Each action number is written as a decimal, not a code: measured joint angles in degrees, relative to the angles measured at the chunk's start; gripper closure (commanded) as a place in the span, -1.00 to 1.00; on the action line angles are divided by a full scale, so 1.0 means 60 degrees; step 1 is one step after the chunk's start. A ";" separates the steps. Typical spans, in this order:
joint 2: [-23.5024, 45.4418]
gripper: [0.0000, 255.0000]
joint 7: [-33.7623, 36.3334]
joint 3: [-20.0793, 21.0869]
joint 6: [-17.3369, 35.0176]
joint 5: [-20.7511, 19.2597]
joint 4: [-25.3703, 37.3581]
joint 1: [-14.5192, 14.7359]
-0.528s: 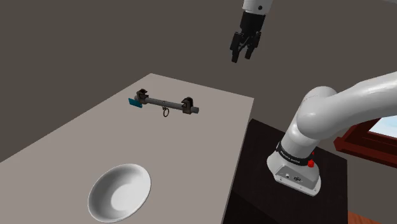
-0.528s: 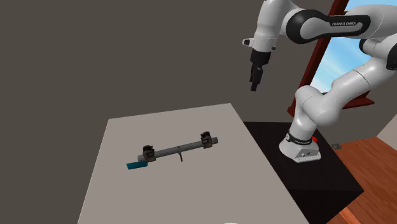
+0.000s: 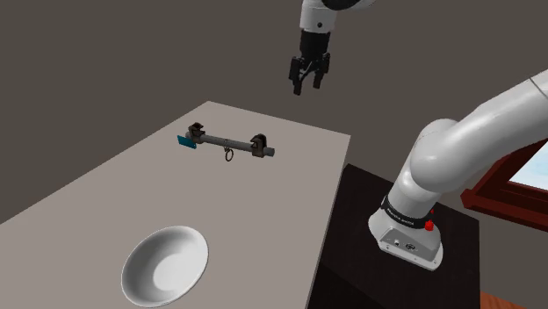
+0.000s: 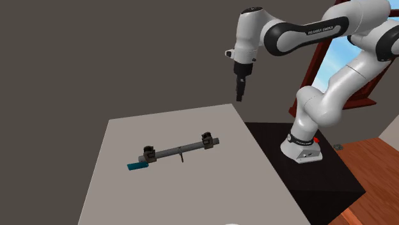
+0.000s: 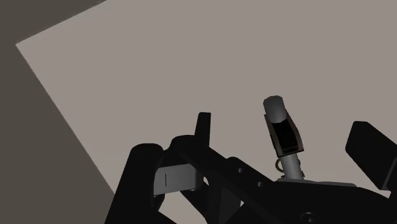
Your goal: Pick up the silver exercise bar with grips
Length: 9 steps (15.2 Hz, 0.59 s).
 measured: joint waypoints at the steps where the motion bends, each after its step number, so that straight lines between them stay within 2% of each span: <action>1: 0.0391 -1.00 0.0070 0.0075 0.0127 -0.0002 0.0155 0.0028; 9: 0.3687 -1.00 0.0603 0.0543 0.0804 -0.0231 0.1950 0.0193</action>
